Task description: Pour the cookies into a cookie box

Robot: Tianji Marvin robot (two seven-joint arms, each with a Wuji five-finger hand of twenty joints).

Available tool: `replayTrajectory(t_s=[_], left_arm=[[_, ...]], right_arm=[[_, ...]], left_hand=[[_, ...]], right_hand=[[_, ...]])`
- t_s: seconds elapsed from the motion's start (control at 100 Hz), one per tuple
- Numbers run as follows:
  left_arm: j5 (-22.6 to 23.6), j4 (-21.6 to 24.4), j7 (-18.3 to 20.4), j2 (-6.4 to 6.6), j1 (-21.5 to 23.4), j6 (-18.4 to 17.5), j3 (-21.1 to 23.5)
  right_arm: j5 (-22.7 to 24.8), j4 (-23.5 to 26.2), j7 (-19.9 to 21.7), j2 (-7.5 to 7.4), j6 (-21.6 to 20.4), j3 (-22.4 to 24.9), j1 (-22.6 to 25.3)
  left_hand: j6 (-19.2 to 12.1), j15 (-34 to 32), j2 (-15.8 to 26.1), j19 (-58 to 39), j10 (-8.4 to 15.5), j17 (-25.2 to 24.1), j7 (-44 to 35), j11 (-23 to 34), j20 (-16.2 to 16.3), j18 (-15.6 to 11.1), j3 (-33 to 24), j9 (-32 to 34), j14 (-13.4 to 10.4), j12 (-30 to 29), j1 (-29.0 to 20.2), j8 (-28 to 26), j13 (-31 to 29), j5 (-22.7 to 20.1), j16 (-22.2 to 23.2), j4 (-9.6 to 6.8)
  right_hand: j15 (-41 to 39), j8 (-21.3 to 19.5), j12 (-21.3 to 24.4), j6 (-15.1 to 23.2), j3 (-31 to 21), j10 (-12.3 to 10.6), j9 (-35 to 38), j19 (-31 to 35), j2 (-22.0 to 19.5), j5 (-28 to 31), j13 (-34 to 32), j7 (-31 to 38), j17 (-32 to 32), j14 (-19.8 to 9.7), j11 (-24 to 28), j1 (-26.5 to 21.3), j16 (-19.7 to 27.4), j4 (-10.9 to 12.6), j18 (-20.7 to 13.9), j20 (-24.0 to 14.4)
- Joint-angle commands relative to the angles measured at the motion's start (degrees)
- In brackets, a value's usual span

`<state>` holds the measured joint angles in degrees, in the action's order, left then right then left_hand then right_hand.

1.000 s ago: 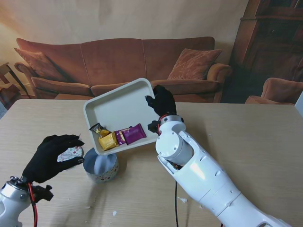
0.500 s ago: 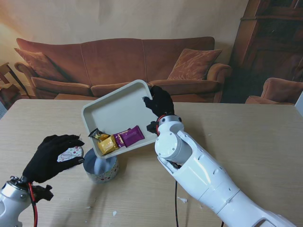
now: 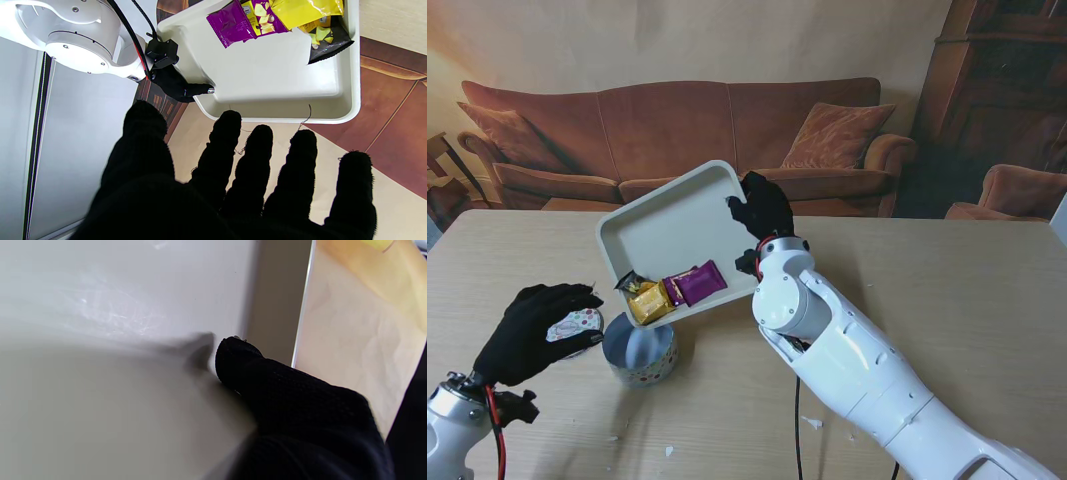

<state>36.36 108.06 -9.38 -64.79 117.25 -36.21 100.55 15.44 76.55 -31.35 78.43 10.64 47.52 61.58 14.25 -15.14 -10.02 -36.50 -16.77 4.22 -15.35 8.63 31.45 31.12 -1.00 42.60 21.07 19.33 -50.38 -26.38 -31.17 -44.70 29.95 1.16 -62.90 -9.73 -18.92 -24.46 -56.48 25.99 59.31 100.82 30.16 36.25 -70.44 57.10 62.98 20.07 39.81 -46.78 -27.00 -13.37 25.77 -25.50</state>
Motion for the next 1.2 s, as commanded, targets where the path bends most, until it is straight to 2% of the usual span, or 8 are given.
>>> replayTrajectory(t_s=[0.0, 0.31, 0.57, 0.79, 1.19], left_arm=[[0.1, 0.1, 0.6, -0.17, 0.1, 0.0, 0.0], [0.2, 0.1, 0.4, -0.23, 0.2, 0.0, 0.1], [0.2, 0.1, 0.4, -0.23, 0.2, 0.1, 0.0], [0.3, 0.2, 0.2, -0.26, 0.2, 0.0, 0.0], [0.6, 0.1, 0.1, -0.25, 0.2, 0.1, 0.0]], right_arm=[[0.7, 0.2, 0.8, 0.31, -0.8, -0.3, -0.5], [1.2, -1.0, 0.1, 0.72, -1.2, -1.2, -1.2], [-0.2, 1.0, -0.7, 1.02, -0.1, -0.3, -0.7], [1.2, 2.6, -1.1, 0.63, -0.4, -0.1, -0.2], [3.9, 0.6, -1.9, 0.6, -2.5, -1.5, -1.1]], left_hand=[[0.1, 0.2, 2.1, 0.7, -0.4, -0.3, 0.0, -0.5, -0.5, 1.0, 1.9, 0.5, 0.4, 0.0, -2.1, -0.4, -1.2, -0.2, -0.3, 0.68], [0.2, 0.1, 2.0, 0.6, -0.5, -0.2, 0.0, -0.4, -0.5, 1.1, 1.9, 0.7, 0.4, 0.1, -2.2, -0.4, -1.3, -0.2, -0.3, 0.66], [0.2, 0.1, 2.0, 0.7, -0.5, -0.3, 0.0, -0.5, -0.6, 1.0, 1.9, 0.6, 0.4, 0.0, -2.2, -0.4, -1.2, -0.3, -0.3, 0.67], [0.1, 0.2, 2.0, 0.6, -0.5, -0.3, 0.0, -0.5, -0.5, 1.0, 1.9, 0.6, 0.3, 0.0, -2.2, -0.4, -1.2, -0.3, -0.3, 0.67], [0.2, 0.1, 2.0, 0.7, -0.5, -0.3, 0.0, -0.4, -0.6, 1.1, 1.9, 0.7, 0.4, 0.0, -2.2, -0.4, -1.3, -0.4, -0.3, 0.68]], right_hand=[[-4.4, -0.5, -0.4, 0.7, -3.5, 1.0, 0.4, 4.1, -1.3, -0.3, -3.5, 1.6, 3.1, -0.7, 1.2, -2.8, -1.4, 1.3, -14.8, -0.7], [-4.4, -0.5, -0.4, 0.8, -3.5, 0.9, 0.5, 4.1, -1.3, -0.3, -3.6, 1.6, 3.1, -0.8, 1.3, -2.8, -1.5, 1.3, -15.0, -0.8], [-4.5, -0.6, -0.4, 0.8, -3.5, 1.1, 0.3, 4.1, -1.3, -0.4, -3.5, 1.6, 3.1, -0.7, 1.2, -2.9, -1.5, 1.2, -15.2, -0.9], [-4.6, -0.6, -0.5, 0.8, -3.5, 1.1, 0.3, 4.1, -1.4, -0.4, -3.6, 1.6, 3.1, -0.9, 1.3, -2.9, -1.6, 1.2, -15.3, -0.9], [-4.6, -0.7, -0.5, 0.7, -3.5, 1.1, 0.3, 4.1, -1.4, -0.4, -3.6, 1.6, 3.2, -1.0, 1.4, -2.9, -1.6, 1.2, -15.5, -1.0]])
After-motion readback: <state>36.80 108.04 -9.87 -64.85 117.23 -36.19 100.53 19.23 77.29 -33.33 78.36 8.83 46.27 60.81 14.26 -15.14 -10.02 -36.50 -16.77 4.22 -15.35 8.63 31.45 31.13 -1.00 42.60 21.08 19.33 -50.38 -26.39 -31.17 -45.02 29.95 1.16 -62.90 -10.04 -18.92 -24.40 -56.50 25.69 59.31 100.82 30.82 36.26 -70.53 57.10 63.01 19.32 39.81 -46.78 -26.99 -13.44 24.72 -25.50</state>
